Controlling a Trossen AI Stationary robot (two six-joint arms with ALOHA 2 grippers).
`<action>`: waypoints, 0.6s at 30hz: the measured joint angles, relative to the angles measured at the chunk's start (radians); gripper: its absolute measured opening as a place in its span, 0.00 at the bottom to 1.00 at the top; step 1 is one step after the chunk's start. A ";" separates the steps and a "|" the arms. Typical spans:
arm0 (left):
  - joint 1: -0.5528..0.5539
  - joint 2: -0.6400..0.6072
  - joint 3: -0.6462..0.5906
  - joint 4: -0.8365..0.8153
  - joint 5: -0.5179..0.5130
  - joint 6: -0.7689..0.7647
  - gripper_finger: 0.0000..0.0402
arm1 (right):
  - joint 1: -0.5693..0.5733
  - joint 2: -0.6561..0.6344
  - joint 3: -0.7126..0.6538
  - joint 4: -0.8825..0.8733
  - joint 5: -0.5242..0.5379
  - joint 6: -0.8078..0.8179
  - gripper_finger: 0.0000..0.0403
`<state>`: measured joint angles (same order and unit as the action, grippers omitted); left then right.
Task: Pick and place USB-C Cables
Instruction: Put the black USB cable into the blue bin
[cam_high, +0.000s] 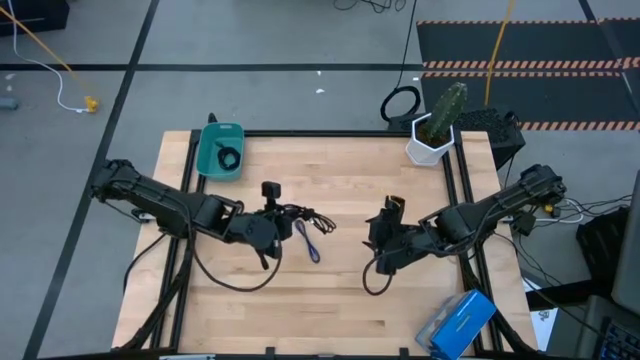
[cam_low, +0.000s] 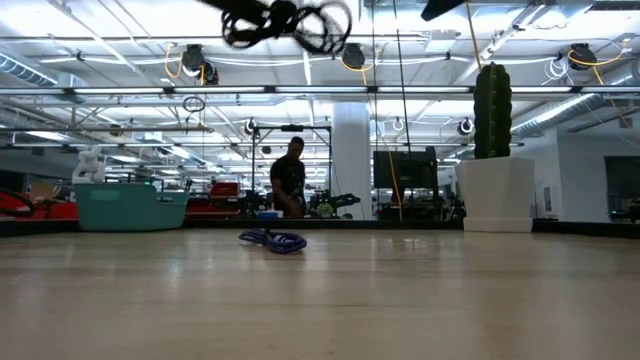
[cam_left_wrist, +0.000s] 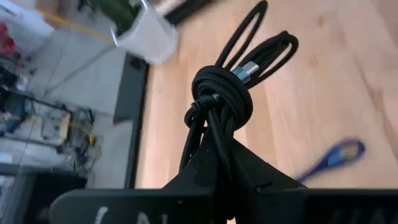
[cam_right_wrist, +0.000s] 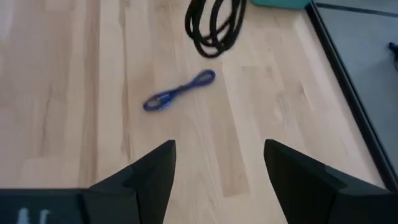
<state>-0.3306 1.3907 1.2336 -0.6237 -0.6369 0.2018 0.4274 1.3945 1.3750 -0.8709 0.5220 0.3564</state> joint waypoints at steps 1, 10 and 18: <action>0.000 -0.003 -0.003 -0.024 0.000 -0.011 0.03 | 0.000 0.000 -0.006 -0.002 0.000 -0.001 0.59; 0.000 -0.007 -0.001 -0.025 0.001 -0.047 0.08 | 0.000 0.000 -0.089 0.003 -0.058 -0.058 0.59; 0.001 -0.006 -0.001 -0.025 0.004 -0.048 0.06 | 0.000 0.001 -0.100 0.006 -0.060 -0.058 0.59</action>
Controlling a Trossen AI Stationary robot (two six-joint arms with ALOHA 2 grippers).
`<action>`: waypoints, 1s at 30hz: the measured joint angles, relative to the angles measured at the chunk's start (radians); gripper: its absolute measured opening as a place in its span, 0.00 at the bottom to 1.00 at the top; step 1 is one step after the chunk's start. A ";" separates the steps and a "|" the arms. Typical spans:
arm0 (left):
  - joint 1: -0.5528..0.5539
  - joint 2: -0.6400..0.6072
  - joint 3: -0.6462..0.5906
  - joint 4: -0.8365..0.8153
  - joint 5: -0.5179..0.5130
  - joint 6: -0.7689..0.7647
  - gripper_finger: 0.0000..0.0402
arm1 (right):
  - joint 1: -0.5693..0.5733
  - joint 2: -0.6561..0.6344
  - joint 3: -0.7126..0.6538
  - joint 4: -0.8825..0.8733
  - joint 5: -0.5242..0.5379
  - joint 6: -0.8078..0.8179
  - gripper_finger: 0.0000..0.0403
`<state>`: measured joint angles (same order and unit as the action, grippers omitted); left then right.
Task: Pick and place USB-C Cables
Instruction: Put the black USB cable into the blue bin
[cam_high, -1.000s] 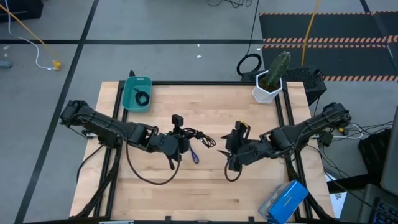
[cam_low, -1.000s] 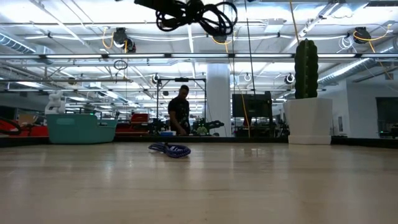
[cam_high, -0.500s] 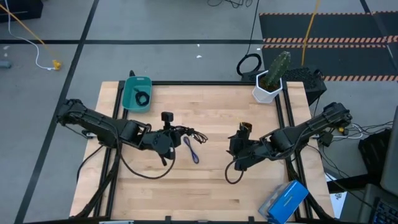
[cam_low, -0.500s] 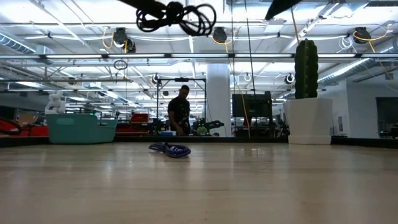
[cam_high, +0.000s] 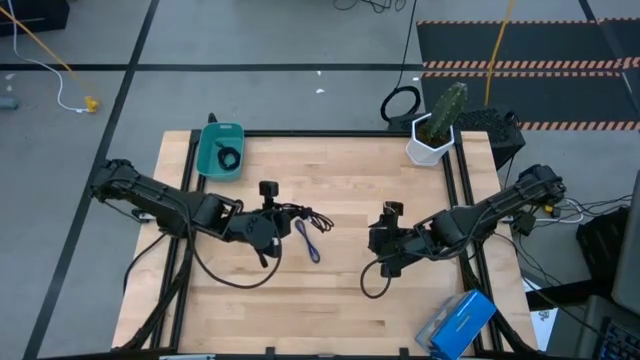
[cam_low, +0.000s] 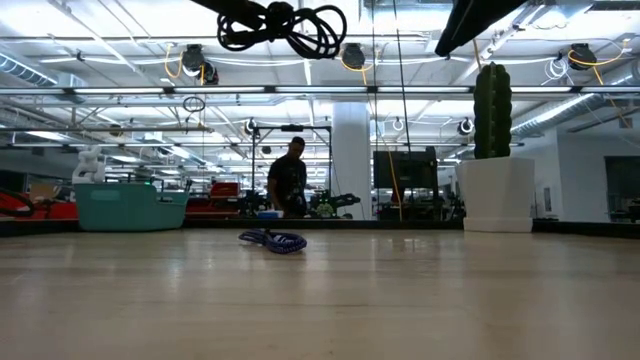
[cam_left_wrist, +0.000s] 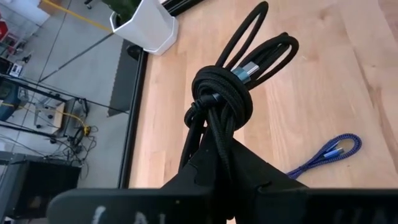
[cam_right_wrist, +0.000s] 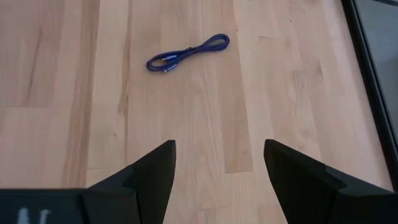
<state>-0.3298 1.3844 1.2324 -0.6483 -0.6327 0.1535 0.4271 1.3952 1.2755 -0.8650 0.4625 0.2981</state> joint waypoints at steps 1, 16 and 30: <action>0.000 0.000 0.000 0.000 0.000 0.000 0.07 | 0.000 0.000 0.000 0.000 0.000 0.000 0.59; 0.000 0.000 0.000 -0.001 0.002 -0.002 0.08 | 0.000 0.000 0.000 0.000 0.004 -0.004 0.59; 0.049 0.001 0.010 -0.058 0.114 0.066 0.08 | 0.000 0.000 0.000 0.000 0.004 -0.007 0.59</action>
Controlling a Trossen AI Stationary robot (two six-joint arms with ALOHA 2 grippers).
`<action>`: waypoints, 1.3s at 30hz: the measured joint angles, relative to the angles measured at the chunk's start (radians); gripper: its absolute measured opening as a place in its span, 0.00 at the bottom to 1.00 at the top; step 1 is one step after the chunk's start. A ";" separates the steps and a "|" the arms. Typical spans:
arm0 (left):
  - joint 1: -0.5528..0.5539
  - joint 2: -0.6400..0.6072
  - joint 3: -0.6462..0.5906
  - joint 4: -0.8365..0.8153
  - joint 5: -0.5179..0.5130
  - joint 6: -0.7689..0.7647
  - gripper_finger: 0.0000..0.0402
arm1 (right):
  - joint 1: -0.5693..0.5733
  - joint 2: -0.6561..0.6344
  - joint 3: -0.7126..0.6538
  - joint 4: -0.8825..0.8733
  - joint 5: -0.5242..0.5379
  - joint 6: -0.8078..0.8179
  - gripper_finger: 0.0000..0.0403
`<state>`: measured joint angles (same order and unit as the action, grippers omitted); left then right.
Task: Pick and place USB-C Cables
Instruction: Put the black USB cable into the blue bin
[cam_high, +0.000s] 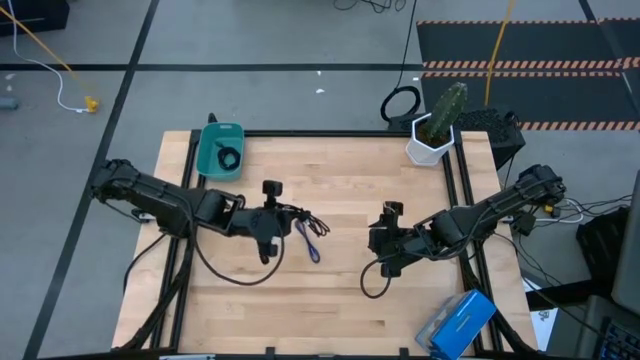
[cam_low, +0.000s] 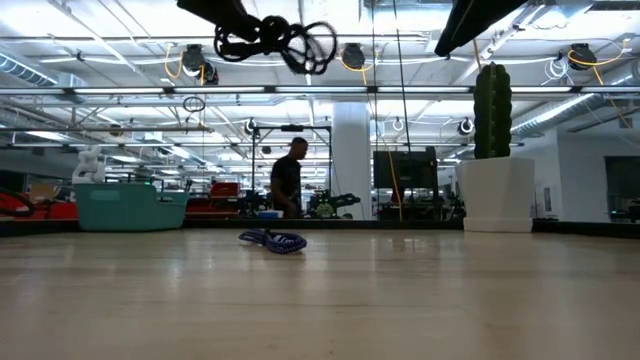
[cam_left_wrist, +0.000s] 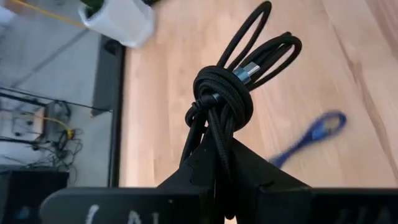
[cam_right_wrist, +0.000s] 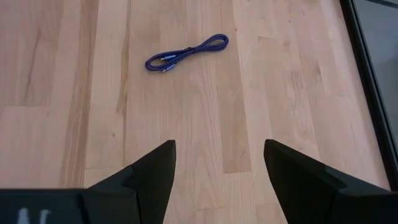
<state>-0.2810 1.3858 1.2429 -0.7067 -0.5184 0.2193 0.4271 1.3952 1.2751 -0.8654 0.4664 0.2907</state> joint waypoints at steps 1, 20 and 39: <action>0.011 0.001 0.015 -0.032 0.020 0.002 0.06 | 0.000 0.000 0.000 0.000 0.000 0.000 0.59; 0.268 -0.006 0.306 -0.705 0.322 -0.037 0.03 | 0.000 0.000 0.000 0.000 0.000 -0.023 0.59; 0.391 -0.103 0.305 -0.864 0.318 -0.119 0.08 | 0.000 0.000 0.000 0.000 0.000 -0.023 0.59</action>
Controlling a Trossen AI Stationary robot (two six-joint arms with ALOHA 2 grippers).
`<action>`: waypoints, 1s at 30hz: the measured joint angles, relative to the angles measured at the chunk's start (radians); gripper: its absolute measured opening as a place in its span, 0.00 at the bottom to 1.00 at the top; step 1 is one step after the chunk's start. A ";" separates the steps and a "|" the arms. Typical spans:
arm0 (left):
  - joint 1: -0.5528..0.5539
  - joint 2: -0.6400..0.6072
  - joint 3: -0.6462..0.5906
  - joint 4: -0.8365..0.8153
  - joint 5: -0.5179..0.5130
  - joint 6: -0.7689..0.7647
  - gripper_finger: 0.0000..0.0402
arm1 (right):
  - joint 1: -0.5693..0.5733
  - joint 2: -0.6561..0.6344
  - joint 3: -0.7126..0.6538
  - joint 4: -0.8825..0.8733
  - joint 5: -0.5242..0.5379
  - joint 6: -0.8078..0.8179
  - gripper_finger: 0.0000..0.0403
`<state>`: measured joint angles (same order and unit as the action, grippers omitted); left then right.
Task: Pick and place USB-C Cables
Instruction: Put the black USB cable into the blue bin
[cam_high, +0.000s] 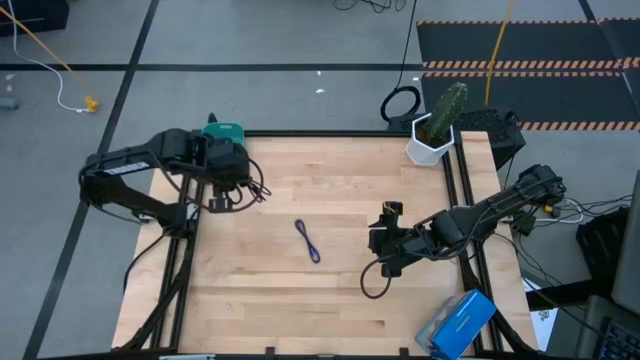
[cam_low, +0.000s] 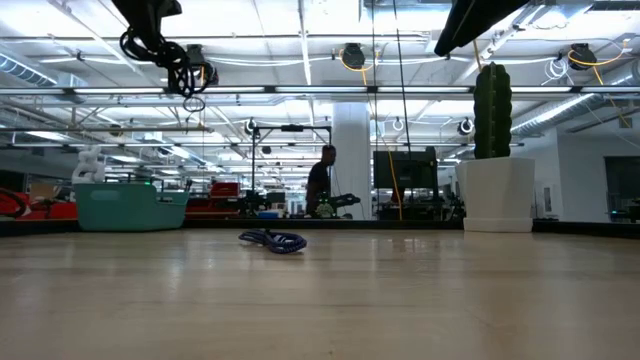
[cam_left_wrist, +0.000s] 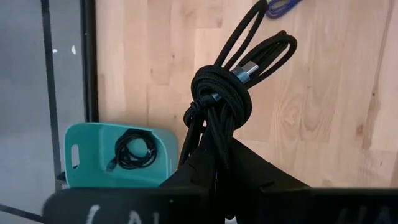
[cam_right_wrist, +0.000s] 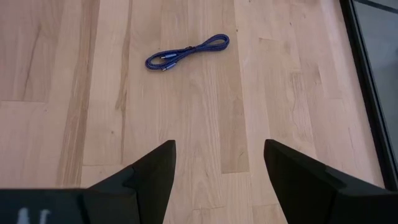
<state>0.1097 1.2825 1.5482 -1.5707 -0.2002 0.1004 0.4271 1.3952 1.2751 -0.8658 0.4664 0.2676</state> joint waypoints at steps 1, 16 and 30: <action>0.006 -0.005 0.000 0.000 0.000 0.004 0.07 | 0.000 0.000 0.000 0.000 0.000 0.000 0.59; 0.158 -0.022 0.000 0.011 -0.001 0.090 0.03 | 0.000 0.000 0.000 0.000 0.000 0.000 0.59; 0.426 -0.019 0.000 0.084 0.026 0.170 0.04 | 0.000 0.000 0.000 0.000 0.000 0.000 0.59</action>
<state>0.5356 1.2636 1.5480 -1.4863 -0.1745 0.2700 0.4274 1.3952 1.2751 -0.8658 0.4664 0.2676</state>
